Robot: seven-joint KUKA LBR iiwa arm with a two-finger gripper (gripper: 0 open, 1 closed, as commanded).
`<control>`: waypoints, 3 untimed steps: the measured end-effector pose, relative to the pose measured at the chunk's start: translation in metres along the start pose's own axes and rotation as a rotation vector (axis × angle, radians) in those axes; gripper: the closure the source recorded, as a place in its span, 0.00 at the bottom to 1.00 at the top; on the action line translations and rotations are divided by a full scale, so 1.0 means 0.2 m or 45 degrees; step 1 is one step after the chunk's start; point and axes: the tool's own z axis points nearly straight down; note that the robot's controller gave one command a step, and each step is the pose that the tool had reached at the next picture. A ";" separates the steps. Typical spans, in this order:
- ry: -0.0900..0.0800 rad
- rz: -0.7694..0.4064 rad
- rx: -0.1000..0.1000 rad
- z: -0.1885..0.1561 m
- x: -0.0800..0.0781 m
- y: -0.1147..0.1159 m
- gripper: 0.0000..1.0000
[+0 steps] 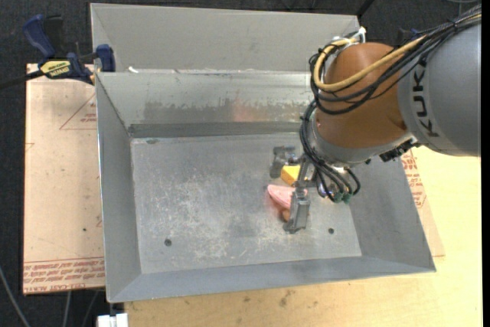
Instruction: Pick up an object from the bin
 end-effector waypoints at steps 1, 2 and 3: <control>-0.010 0.001 0.000 -0.02 -0.01 0.00 0.00; -0.022 -0.013 -0.001 0.18 0.02 -0.07 0.00; -0.005 0.110 -0.001 0.35 0.04 -0.16 0.00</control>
Offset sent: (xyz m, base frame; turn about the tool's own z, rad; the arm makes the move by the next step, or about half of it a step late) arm -0.0146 -0.0308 -0.0828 -0.0200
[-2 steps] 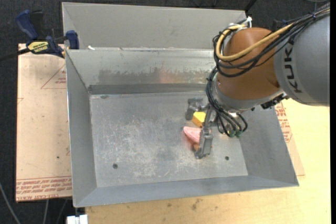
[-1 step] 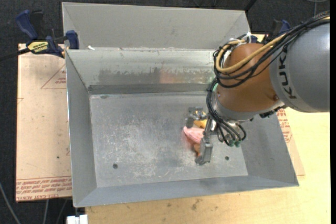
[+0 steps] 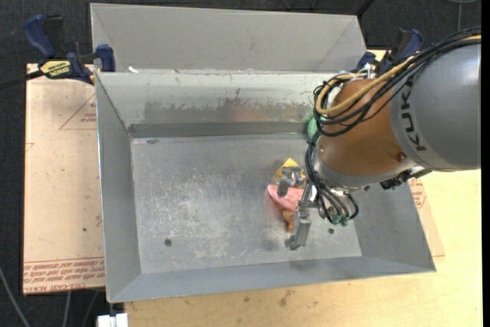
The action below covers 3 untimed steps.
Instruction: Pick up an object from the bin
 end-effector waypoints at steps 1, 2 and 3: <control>-0.007 0.197 -0.001 0.12 -0.08 0.00 0.00; -0.008 0.049 0.000 0.21 -0.23 0.00 0.00; -0.009 0.149 0.000 0.24 -0.26 -0.09 1.00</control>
Offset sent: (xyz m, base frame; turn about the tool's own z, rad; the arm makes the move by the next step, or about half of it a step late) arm 0.0530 -0.0054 -0.0481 0.0254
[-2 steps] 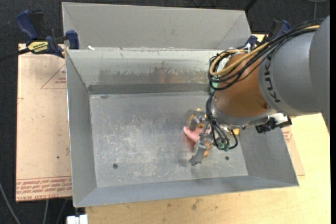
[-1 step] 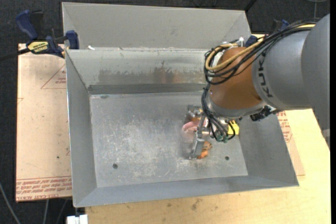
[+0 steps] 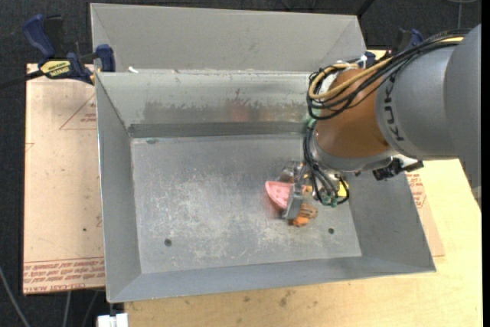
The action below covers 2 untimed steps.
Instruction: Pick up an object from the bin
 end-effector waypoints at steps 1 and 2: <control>0.000 0.000 0.000 0.00 0.00 0.00 1.00; -0.006 -0.013 0.000 -0.80 0.00 -0.15 1.00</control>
Offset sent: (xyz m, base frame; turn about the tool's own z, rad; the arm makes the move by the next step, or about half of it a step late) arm -0.0094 -0.0299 0.1576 -0.0115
